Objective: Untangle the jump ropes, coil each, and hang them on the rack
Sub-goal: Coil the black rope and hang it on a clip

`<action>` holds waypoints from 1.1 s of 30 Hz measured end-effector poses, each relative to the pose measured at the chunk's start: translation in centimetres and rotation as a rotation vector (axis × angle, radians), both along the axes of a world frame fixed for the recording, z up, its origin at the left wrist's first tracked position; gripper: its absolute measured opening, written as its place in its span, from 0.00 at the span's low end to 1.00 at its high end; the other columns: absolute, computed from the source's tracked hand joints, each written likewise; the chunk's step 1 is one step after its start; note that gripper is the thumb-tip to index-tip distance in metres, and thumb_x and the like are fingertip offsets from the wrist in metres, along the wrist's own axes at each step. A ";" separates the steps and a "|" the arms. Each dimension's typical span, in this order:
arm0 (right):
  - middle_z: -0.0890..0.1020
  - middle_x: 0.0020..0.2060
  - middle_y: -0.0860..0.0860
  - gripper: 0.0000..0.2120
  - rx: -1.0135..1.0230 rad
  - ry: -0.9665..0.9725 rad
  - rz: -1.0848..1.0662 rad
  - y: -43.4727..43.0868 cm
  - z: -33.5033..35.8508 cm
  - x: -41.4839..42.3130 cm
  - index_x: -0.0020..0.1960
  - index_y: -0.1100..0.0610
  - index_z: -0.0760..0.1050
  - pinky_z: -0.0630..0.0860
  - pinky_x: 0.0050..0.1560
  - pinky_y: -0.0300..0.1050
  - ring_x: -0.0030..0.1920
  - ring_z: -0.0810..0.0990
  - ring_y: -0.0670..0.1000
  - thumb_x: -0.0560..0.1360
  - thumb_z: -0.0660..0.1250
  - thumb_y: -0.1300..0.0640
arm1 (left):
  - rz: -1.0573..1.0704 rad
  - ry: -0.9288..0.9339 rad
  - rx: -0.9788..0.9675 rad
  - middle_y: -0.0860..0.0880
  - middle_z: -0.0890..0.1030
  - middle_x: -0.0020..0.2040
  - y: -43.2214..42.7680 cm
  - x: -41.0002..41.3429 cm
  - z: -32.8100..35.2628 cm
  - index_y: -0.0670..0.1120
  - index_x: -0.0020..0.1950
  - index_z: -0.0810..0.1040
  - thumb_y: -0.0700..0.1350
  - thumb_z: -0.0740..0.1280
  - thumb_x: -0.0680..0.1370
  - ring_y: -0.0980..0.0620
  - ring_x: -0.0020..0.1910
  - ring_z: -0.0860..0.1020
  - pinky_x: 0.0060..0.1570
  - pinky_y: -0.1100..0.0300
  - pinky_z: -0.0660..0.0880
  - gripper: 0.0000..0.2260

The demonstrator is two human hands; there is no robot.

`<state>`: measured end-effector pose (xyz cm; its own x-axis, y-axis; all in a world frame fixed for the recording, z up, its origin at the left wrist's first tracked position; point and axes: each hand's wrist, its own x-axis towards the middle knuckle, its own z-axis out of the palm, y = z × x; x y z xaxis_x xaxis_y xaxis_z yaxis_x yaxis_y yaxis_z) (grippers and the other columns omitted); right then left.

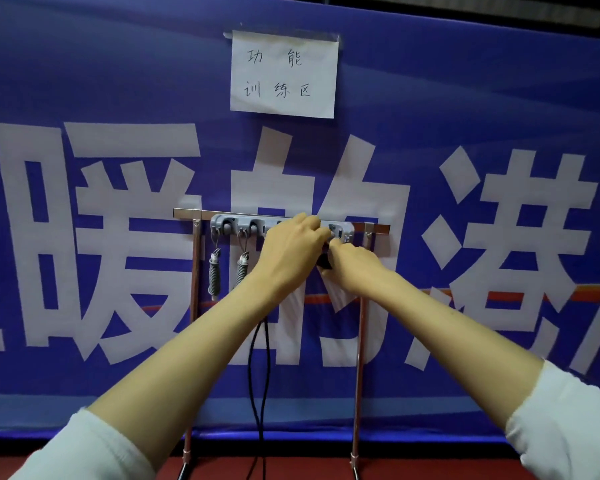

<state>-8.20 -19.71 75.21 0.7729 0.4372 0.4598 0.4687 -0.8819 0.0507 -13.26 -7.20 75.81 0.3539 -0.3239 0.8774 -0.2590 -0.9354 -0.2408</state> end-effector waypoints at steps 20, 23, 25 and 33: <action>0.72 0.43 0.49 0.10 0.418 0.148 0.285 0.1 2.1 -3.0 0.58 0.60 0.67 0.68 0.33 0.38 0.39 0.73 0.47 0.79 0.63 0.59 | -0.978 0.923 -1.366 0.54 0.69 0.29 0.6 -1.3 -3.1 0.43 0.47 0.75 0.51 0.68 0.76 0.60 0.24 0.61 0.24 0.68 0.58 0.11; 0.74 0.38 0.48 0.07 0.483 0.283 0.384 -0.3 2.0 -3.4 0.55 0.56 0.68 0.69 0.35 0.39 0.36 0.73 0.46 0.78 0.64 0.59 | -1.044 0.987 -1.355 0.53 0.72 0.31 1.5 -1.3 -2.9 0.45 0.60 0.78 0.47 0.69 0.74 0.59 0.26 0.63 0.25 0.68 0.60 0.16; 0.76 0.38 0.51 0.08 0.497 0.361 0.432 -0.8 2.2 -3.5 0.55 0.56 0.69 0.72 0.37 0.43 0.37 0.75 0.48 0.78 0.65 0.59 | -1.028 1.022 -1.273 0.53 0.72 0.32 2.0 -1.6 -2.5 0.49 0.66 0.77 0.47 0.70 0.74 0.59 0.28 0.63 0.26 0.68 0.60 0.20; 0.75 0.36 0.55 0.11 0.462 0.572 0.632 -1.6 3.4 -4.1 0.58 0.64 0.71 0.72 0.31 0.37 0.33 0.74 0.48 0.77 0.67 0.63 | -0.812 0.932 -1.213 0.52 0.74 0.32 2.4 -1.8 -1.2 0.45 0.54 0.82 0.53 0.74 0.66 0.59 0.27 0.63 0.28 0.67 0.60 0.20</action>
